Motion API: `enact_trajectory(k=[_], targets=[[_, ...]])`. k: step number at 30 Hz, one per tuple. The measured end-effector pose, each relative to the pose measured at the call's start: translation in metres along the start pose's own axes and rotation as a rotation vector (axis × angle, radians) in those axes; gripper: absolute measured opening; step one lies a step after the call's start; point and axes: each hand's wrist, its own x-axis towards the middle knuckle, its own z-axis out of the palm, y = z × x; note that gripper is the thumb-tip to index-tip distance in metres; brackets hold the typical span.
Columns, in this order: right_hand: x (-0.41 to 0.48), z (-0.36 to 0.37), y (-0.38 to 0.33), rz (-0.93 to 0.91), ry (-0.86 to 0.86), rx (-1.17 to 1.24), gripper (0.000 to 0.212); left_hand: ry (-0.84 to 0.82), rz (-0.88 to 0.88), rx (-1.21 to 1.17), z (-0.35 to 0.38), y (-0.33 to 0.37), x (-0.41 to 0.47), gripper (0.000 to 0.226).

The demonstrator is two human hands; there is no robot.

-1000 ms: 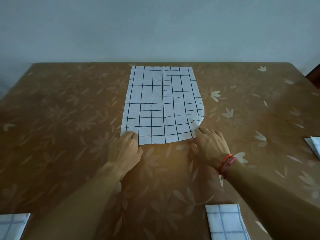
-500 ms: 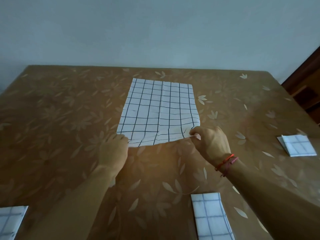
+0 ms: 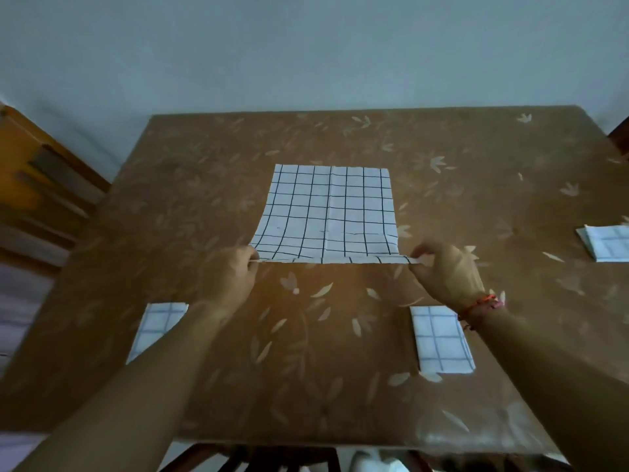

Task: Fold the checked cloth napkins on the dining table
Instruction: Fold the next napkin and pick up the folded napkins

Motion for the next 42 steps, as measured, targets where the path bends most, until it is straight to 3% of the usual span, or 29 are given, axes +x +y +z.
enact_trajectory(k=[2,9,12,18,26,32,39,42], targets=[[-0.015,-0.017,-0.039,-0.078,0.129,-0.013,0.015,0.006,-0.039,-0.061,-0.013,-0.006,-0.017,0.010],[-0.062,-0.018,-0.049,-0.161,0.103,0.108,0.007,-0.080,-0.228,-0.493,-0.044,-0.025,-0.070,0.010],[-0.080,-0.016,-0.048,-0.147,0.032,0.112,0.010,-0.035,-0.208,-0.494,-0.055,-0.027,-0.096,0.009],[-0.108,-0.015,-0.045,-0.123,-0.021,0.100,0.013,-0.100,-0.237,-0.462,-0.068,-0.039,-0.140,0.012],[-0.130,-0.021,-0.037,-0.009,-0.180,0.076,0.015,-0.336,-0.185,-0.399,-0.077,-0.060,-0.170,0.018],[-0.132,-0.029,-0.039,0.002,-0.291,0.182,0.012,-0.299,-0.194,-0.478,-0.082,-0.064,-0.170,0.017],[-0.118,-0.032,-0.040,-0.001,-0.235,0.244,0.025,-0.163,-0.196,-0.551,-0.085,-0.061,-0.153,0.013],[-0.112,-0.025,-0.044,0.012,-0.217,0.230,0.006,-0.124,-0.255,-0.583,-0.083,-0.064,-0.145,0.011]])
